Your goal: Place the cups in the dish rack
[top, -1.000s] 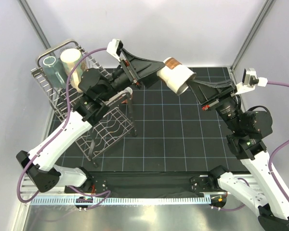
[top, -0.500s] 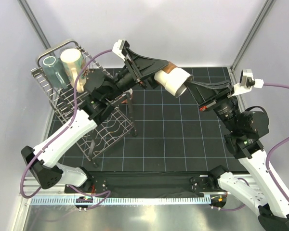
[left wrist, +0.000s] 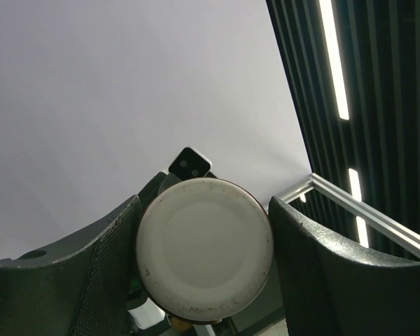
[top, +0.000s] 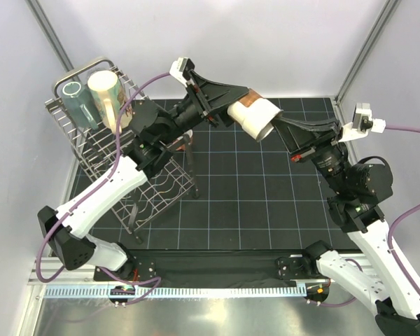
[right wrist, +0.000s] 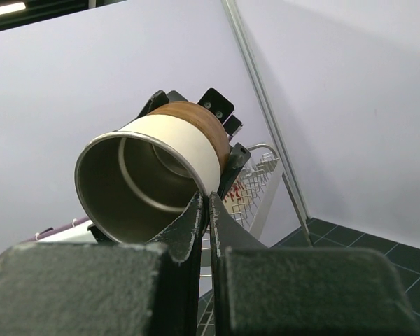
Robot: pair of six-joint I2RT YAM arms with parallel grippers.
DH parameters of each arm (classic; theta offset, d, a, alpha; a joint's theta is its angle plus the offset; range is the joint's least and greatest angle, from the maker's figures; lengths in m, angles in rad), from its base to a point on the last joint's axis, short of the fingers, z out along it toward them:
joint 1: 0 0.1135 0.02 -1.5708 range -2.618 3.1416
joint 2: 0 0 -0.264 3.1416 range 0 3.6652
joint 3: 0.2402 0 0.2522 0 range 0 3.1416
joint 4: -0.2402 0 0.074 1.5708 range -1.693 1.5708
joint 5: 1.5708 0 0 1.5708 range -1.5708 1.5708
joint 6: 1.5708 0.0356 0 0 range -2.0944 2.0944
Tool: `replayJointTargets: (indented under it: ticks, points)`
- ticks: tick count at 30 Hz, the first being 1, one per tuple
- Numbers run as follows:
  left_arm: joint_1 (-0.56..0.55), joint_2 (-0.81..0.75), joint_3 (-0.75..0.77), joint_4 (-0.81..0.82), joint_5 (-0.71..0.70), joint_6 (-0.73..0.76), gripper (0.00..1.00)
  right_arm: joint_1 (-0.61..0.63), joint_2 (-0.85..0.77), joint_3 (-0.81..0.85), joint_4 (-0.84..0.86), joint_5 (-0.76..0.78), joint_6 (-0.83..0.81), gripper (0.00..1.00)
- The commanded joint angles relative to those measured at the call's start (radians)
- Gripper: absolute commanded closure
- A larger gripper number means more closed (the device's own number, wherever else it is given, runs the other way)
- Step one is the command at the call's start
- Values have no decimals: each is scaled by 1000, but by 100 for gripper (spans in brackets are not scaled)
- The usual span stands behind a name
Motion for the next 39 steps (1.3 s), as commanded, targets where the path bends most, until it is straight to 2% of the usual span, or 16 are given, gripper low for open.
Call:
replayJointTargets:
  ticks: [1, 2, 6, 8, 16, 19, 22, 24, 25, 26, 28, 29, 32, 33, 34, 39]
  points:
    - [-6, 19, 42, 83, 34, -33, 59, 6, -3, 12, 46, 20, -45, 96]
    - [-6, 20, 45, 85, 37, -34, 58, 6, -3, 10, 44, 26, -48, 96]
    - [-6, 10, 48, 60, 34, -13, 26, 5, -14, 10, 34, 63, -60, 96]
    - [-6, -4, 42, 23, 28, 1, 18, 6, -25, 2, 35, 97, -65, 96]
    - [-6, -15, 44, 6, 16, 10, 17, 6, -15, 16, 20, 115, -74, 96]
    - [-6, -6, 64, 3, 11, 15, 22, 8, -12, 16, 11, 105, -66, 96]
    - [-6, 6, 84, 0, 13, 15, 32, 11, -12, 13, 5, 105, -74, 96]
    - [-6, 13, 91, -1, 11, 16, 41, 14, -12, 12, 1, 101, -75, 96]
    - [-6, 14, 94, -1, 11, 19, 48, 14, -9, 12, -2, 97, -77, 96]
    - [-6, 16, 103, -1, 13, 23, 64, 14, -11, 13, -3, 95, -77, 96]
    - [-8, 19, 114, -9, 22, 39, 78, 17, -6, 19, -20, 86, -77, 96]
    - [-6, 17, 119, -20, 23, 49, 99, 17, -6, 24, -29, 85, -78, 94]
    - [-6, -13, 134, -121, 14, 136, 100, 15, -6, 47, -86, 92, -85, 76]
    - [-6, -21, 151, -162, 10, 166, 99, 15, -6, 65, -133, 98, -92, 64]
    - [-5, -33, 159, -228, 2, 231, 100, 17, -8, 74, -158, 106, -98, 61]
    - [14, -84, 206, -371, -3, 364, 100, 17, -40, 108, -294, 147, -131, 45]
